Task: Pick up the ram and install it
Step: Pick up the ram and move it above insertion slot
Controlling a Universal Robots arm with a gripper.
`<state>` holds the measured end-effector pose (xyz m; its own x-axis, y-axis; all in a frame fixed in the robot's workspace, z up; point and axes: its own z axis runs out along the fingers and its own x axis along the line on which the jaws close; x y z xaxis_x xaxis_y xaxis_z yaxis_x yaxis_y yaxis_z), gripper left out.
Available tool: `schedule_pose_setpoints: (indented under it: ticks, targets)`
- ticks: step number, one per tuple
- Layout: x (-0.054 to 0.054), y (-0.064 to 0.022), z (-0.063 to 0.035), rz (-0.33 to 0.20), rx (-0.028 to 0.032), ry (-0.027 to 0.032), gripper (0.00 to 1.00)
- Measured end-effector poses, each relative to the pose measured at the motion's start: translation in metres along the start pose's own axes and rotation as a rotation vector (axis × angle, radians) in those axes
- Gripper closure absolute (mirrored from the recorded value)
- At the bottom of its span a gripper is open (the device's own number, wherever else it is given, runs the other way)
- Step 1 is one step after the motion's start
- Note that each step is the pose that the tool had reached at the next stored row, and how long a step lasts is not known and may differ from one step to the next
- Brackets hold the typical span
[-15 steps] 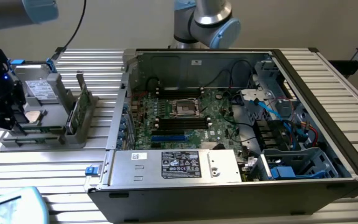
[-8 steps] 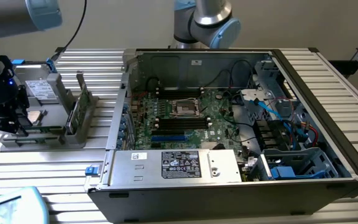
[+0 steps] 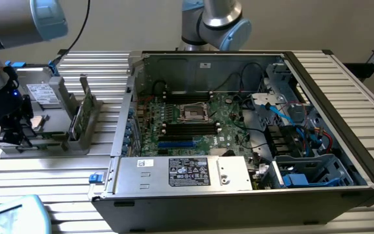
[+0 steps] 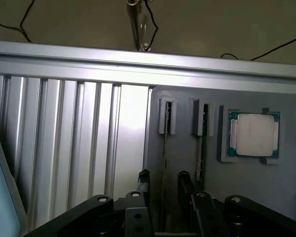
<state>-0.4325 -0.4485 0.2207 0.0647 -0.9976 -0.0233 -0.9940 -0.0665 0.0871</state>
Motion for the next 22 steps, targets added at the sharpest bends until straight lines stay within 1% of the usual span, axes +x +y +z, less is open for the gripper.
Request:
schedule_pose_setpoints:
  ticks: [9,17,19,22]
  targets:
    - [0.001,-0.0030,0.0160,-0.003,-0.0001,0.0003,0.63]
    - [-0.003,-0.0046,0.0306,-0.003,-0.0001,0.0003,0.63]
    - [-0.004,-0.0049,0.0330,-0.003,-0.0002,0.0003,0.63]
    - [-0.005,-0.0050,0.0336,-0.003,-0.0003,0.0004,0.63]
